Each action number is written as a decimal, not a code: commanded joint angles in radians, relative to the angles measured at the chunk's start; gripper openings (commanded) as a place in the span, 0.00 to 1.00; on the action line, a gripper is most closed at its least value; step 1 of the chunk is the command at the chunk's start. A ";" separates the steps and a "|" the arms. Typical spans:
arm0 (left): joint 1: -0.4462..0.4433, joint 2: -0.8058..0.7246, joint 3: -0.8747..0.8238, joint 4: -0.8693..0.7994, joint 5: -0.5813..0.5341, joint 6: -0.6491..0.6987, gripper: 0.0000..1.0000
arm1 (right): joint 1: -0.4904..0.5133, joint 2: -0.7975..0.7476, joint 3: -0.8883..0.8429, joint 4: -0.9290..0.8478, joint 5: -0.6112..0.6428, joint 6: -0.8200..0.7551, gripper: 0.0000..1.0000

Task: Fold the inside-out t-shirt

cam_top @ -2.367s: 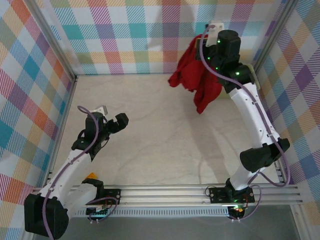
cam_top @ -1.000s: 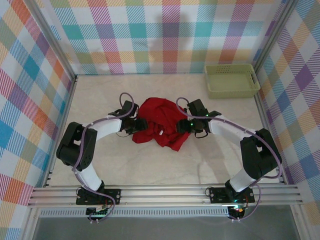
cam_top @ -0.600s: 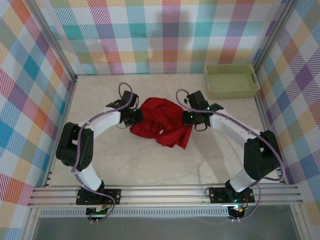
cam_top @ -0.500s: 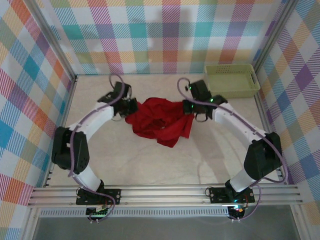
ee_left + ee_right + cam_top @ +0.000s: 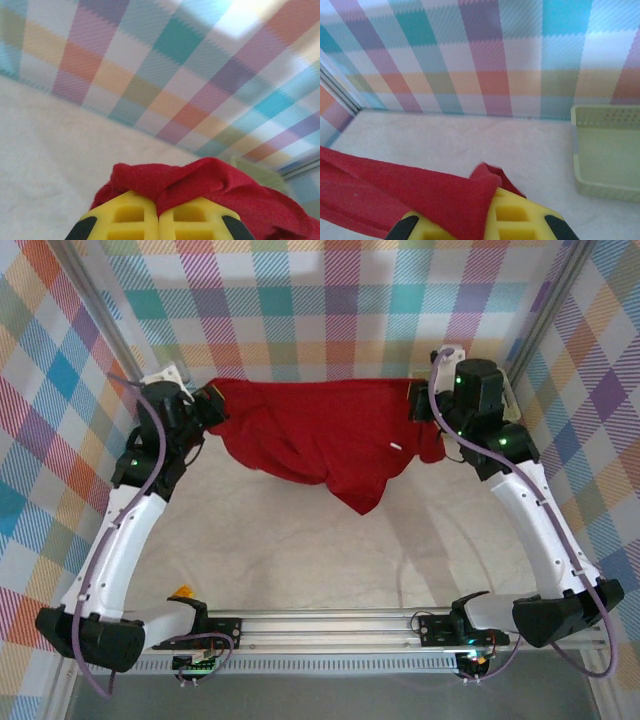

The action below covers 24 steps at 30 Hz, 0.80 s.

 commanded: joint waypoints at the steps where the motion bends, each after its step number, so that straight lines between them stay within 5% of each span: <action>1: 0.050 0.031 -0.047 -0.079 -0.057 -0.016 0.00 | -0.008 0.005 -0.062 -0.021 0.072 -0.038 0.00; 6: 0.067 0.047 0.032 -0.099 -0.009 0.009 0.00 | -0.008 -0.009 -0.020 -0.019 0.053 -0.041 0.00; 15: 0.069 0.075 0.301 -0.131 0.025 0.030 0.00 | 0.019 0.064 0.118 0.026 -0.179 0.054 0.00; 24: 0.068 0.087 0.326 -0.175 0.105 0.064 0.00 | 0.075 0.050 -0.073 0.016 0.006 0.041 0.00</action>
